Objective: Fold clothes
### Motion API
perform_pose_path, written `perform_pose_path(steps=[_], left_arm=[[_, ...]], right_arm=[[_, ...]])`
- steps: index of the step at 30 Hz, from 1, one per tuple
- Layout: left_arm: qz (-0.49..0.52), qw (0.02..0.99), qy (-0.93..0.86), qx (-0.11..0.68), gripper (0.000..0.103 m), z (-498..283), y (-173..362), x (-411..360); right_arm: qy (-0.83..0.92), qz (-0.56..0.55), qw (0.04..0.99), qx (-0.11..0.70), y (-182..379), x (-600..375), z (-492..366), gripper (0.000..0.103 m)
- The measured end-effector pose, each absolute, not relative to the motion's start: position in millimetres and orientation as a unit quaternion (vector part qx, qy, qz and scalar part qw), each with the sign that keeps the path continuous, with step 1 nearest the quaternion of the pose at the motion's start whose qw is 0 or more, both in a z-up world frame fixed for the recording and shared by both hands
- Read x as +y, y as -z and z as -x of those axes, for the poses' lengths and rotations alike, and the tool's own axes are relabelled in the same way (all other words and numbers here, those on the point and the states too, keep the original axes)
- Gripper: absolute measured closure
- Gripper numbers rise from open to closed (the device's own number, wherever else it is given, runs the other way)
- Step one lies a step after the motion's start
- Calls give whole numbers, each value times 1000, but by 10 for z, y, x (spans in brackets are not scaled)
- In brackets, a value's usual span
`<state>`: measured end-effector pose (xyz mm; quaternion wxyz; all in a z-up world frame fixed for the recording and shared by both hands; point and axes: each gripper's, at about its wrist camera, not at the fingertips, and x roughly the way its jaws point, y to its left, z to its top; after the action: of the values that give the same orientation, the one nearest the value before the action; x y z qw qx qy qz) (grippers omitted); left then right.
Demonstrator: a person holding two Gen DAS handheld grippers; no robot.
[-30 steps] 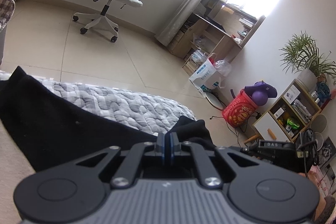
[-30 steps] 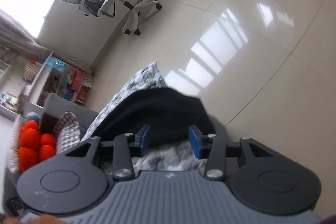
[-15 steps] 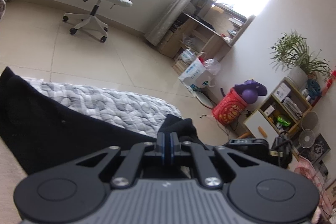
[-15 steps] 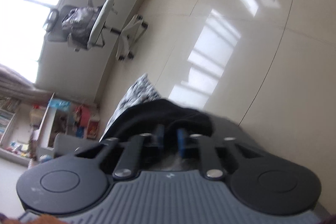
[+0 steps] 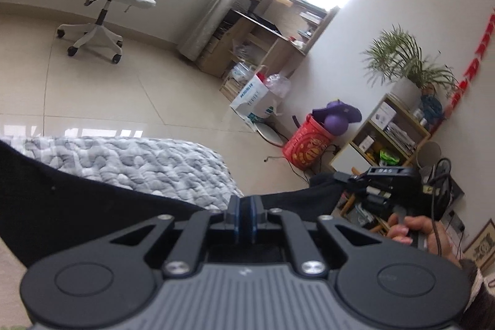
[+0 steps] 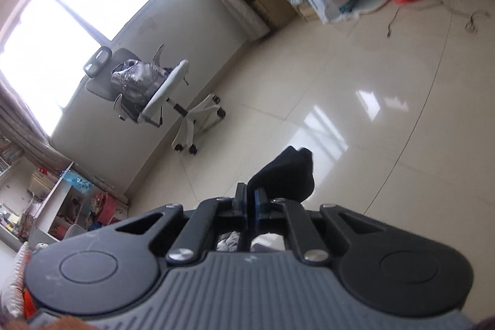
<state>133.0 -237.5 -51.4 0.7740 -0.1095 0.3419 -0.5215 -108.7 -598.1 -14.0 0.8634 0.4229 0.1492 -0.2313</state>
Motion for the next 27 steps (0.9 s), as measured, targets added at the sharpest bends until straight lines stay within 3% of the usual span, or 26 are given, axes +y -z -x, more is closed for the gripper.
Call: perform_pose_path(steps=[8, 14, 20, 27], left_arm=[[35, 760, 521, 386, 98, -1182, 712, -2409], [4, 757, 530, 383, 97, -1136, 773, -2311], [-45, 748, 563, 349, 74, -957, 766, -2356], [-132, 763, 562, 292, 72, -711, 790, -2524]], right_arm=[[256, -402, 867, 143, 123, -5883, 1457, 96], [275, -392, 860, 177, 495, -5817, 1665, 97], [277, -460, 809, 237, 1369, -5807, 1750, 97], [244, -494, 788, 274, 1679, -5761, 1581, 94]])
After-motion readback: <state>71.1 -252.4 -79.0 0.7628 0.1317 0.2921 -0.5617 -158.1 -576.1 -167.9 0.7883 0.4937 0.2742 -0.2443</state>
